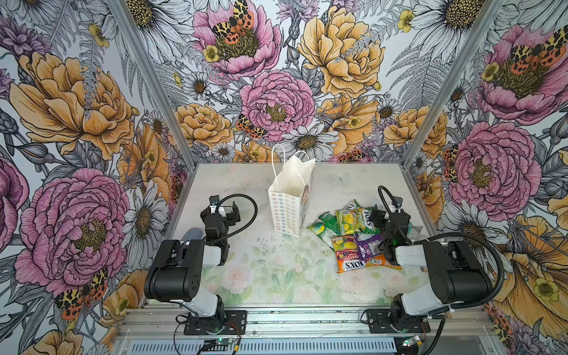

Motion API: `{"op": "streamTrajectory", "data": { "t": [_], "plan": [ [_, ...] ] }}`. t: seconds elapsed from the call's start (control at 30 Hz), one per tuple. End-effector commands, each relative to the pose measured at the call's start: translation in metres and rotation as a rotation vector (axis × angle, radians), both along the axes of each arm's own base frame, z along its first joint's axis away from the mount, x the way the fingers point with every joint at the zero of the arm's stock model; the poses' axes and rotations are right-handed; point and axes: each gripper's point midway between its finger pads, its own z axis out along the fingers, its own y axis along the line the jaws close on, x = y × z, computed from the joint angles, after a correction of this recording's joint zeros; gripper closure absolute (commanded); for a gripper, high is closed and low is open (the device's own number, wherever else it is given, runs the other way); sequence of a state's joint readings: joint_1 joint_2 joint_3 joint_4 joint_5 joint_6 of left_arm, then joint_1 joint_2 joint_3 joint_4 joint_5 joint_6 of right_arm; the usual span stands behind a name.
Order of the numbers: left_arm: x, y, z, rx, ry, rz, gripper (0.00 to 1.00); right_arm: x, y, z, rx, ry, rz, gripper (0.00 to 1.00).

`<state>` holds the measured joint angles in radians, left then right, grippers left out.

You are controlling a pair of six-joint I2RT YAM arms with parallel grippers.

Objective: Place the snacks into the paper bag
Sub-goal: Rotate the paper bag at the center of the table.

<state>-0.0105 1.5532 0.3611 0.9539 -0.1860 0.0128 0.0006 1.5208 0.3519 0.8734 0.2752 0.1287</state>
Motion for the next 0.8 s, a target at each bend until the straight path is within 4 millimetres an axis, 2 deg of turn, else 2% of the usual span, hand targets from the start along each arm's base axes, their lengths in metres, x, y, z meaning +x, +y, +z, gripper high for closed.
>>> {"op": "streamTrajectory", "data": {
  "t": [0.0, 0.77],
  "plan": [
    [0.0040, -0.0023, 0.0044, -0.017, -0.014, -0.018, 0.01, 0.0077, 0.0021, 0.0091, -0.009, -0.033, 0.010, 0.00],
    [0.0041, -0.0038, 0.0044, -0.013, -0.013, -0.024, 0.01, 0.0078, 0.0018, 0.0102, -0.013, -0.036, 0.007, 0.00]
  ]
}}
